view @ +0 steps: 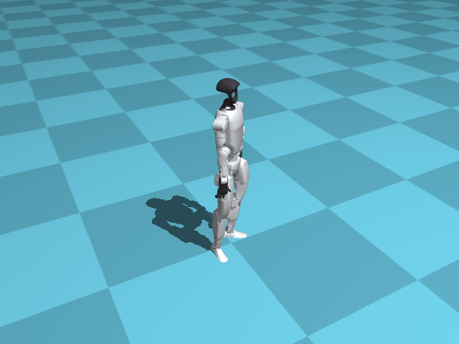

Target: Upper body actions

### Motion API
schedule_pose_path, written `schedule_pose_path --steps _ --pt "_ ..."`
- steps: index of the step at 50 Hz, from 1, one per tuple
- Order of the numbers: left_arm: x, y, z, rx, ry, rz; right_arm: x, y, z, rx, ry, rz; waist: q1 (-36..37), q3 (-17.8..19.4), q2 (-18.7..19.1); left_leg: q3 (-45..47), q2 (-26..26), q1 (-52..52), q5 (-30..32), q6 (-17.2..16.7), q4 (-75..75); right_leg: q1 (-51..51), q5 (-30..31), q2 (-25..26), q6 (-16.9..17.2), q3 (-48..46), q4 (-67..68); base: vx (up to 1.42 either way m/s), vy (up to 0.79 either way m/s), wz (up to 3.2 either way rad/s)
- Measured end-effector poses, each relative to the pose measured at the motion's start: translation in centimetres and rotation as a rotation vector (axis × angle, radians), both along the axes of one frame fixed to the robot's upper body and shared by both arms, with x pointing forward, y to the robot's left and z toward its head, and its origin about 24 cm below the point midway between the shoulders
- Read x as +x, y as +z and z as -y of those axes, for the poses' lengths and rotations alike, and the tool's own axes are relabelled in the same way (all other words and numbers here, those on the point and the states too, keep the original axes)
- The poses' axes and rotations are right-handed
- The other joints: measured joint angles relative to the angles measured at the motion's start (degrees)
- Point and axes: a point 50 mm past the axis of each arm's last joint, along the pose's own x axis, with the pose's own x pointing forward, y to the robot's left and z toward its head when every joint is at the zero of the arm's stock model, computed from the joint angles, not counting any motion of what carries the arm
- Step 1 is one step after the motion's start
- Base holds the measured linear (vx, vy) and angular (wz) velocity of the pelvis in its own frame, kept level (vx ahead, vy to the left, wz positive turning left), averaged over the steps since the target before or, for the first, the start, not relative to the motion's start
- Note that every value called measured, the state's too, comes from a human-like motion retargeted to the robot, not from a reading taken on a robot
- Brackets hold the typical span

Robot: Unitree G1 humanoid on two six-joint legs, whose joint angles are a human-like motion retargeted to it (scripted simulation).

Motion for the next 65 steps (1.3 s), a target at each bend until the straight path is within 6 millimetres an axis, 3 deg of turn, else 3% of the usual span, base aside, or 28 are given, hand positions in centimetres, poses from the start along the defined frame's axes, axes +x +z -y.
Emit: schedule_pose_path --steps 25,58,65 --pt "0.3 0.0 0.2 -0.011 -0.016 0.003 -1.8 0.2 1.3 -0.065 -0.004 -0.049 -0.53 0.68 -0.70 0.08 -0.01 0.32 0.08 0.04 -0.31 0.29 -0.18 0.17 0.02 -0.04 -0.06 0.00 0.00 0.00" --pt "0.0 0.0 0.2 -0.012 0.008 -0.001 -0.3 0.1 0.6 -0.017 0.048 -0.007 -1.65 0.76 -0.52 0.74 0.28 1.03 -0.22 -0.24 -0.52 -0.12 -0.27 0.37 -0.16 0.89 0.31 0.00 0.00 0.00" --pt "-0.7 0.3 -1.0 0.034 -0.030 -0.072 -0.6 0.1 1.0 -0.031 0.065 0.011 -2.13 1.54 -0.43 1.54 0.55 1.54 -0.07 -0.24 -0.53 -0.05 -0.08 0.47 -0.28 1.84 0.56 0.00 -0.01 -0.09"
